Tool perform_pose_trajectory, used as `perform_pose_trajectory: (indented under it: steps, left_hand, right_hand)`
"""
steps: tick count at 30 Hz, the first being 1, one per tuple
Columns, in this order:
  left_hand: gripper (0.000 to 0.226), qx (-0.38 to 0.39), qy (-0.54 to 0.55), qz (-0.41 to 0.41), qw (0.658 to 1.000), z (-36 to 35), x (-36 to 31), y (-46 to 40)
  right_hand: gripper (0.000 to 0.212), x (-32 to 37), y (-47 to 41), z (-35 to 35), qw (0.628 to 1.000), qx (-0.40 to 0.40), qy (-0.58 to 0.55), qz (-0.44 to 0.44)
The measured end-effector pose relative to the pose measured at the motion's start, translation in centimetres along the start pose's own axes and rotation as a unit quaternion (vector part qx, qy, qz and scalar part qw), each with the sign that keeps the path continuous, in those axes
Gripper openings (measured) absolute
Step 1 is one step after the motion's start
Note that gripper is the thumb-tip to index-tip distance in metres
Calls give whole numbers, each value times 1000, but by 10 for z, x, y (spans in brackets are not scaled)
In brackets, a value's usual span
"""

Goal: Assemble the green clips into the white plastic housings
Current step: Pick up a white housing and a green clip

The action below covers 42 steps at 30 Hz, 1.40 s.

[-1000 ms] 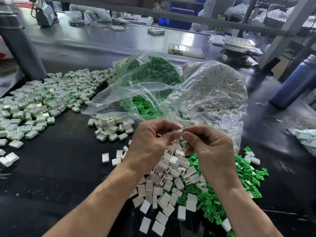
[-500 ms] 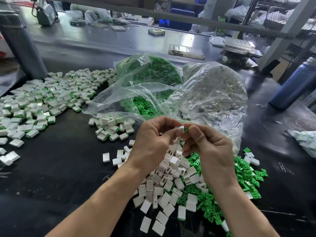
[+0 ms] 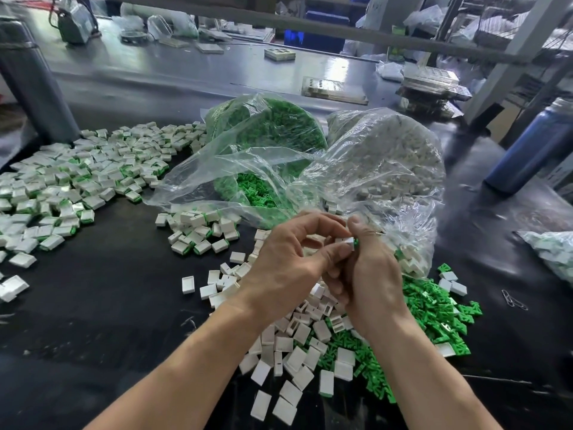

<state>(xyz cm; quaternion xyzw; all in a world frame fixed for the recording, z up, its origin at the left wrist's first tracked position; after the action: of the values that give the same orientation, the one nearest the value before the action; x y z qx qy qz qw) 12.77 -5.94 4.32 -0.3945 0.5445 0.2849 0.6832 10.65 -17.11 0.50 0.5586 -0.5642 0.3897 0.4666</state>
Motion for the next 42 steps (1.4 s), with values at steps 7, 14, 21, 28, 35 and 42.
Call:
perform_pose_trajectory:
  steps: [7,14,21,28,35,42]
  left_hand:
    - [10,-7,26,-14,1000,-2,-1,-1]
    - [14,-29,0,-27,999,-4,-3,0]
    - [14,-35,-32,-36,998,-6,-7,2]
    - [14,-37,-33,-37,998,-7,-7,2]
    - [13,-35,-27,-38,998,-8,-7,1]
    - [12,-34,-26,-36,998,-8,-5,0]
  right_hand:
    - [54,9,1,-10,997,-32,-41,51]
    - [53,10,1,-7,995,-51,-58,71]
    - [58,10,2,-6,990,-65,-88,94]
    - [55,10,1,-3,988,-67,-82,115]
    - [46,9,0,-3,990,-64,-60,112]
    - [52,11,0,-7,989,-41,-76,117]
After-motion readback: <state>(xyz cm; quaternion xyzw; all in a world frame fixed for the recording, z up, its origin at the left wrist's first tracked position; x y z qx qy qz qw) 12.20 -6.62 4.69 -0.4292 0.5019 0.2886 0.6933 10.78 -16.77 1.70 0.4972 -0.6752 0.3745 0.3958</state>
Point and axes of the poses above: each hand's wrist, its own y-axis away from the middle knuckle, its own z-axis out of the back of the hand, x = y × z, the point moved 9 cm from there along -y, towards the middle knuckle, and after that the axes turned 9 degrees about x, right-handed, at the moved point
